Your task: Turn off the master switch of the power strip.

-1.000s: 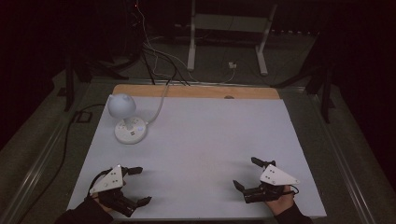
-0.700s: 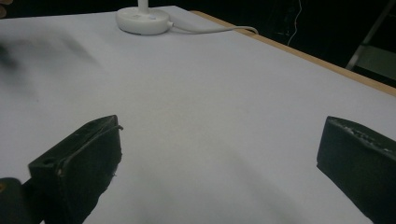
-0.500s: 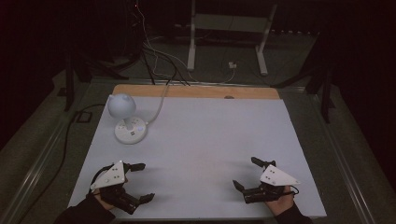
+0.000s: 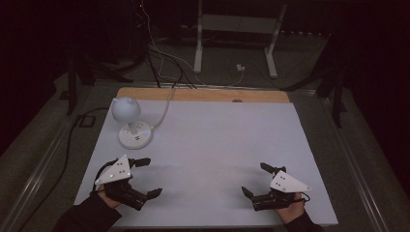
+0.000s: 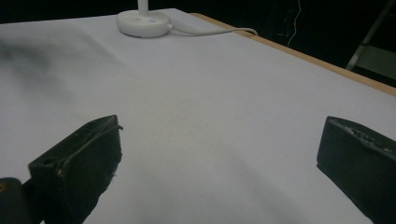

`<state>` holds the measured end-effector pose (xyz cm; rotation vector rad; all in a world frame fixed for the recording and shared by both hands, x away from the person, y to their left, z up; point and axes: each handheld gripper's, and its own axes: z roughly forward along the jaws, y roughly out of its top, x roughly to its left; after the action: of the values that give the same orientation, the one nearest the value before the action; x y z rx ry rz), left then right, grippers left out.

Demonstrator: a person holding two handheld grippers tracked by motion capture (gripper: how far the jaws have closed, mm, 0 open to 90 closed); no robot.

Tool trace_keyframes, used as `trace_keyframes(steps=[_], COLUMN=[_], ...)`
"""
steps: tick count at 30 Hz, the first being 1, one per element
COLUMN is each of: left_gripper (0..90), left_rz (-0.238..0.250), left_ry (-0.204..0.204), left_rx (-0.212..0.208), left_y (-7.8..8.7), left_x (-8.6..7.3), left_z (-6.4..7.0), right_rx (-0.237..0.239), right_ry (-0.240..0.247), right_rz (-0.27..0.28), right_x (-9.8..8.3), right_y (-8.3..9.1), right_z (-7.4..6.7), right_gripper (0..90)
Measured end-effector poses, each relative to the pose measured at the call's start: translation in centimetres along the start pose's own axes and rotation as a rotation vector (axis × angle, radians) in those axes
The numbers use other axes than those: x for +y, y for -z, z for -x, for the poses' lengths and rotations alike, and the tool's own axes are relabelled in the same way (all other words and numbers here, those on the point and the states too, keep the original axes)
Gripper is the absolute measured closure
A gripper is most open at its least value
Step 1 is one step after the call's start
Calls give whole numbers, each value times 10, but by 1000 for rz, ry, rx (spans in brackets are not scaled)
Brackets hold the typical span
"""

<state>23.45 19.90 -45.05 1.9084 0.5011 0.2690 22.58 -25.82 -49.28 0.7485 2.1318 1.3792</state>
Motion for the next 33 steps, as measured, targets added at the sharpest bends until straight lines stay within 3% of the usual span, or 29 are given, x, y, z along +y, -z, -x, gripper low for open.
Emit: trace_keyframes(steps=[8, 12, 13, 15, 26, 27, 28, 29, 33], left_gripper=[2, 2, 2, 2, 3, 3, 3, 3, 3], left_rz=[5, 23, 29, 32, 21, 21, 16, 0, -17], left_ry=[16, 32, 36, 45, 98, 98, 100, 96, 96], left_rx=[43, 94, 123, 123, 280, 280, 297, 339, 384], left_y=[-6, -8, -8, -9, -23, -23, -24, -28, -33], left_x=[10, 14, 18, 19, 23, 23, 22, 21, 18], left_z=[-9, -17, -20, -22, -37, -37, -38, -39, -39], right_rx=[5, 8, 8, 10, 16, 16, 16, 16, 17], right_ry=[-3, -5, -6, -8, -11, -11, -11, -12, -14], right_rz=[5, 5, 6, 6, 10, 9, 9, 9, 12], right_x=[0, 0, 0, 0, 0, 0, 0, 0, 1], right_y=[1, 0, 0, 1, 1, 1, 1, 1, 1], right_z=[0, 0, 0, 0, 0, 0, 0, 0, 0], right_gripper=[0, 0, 0, 0, 0, 0, 0, 0, 0])
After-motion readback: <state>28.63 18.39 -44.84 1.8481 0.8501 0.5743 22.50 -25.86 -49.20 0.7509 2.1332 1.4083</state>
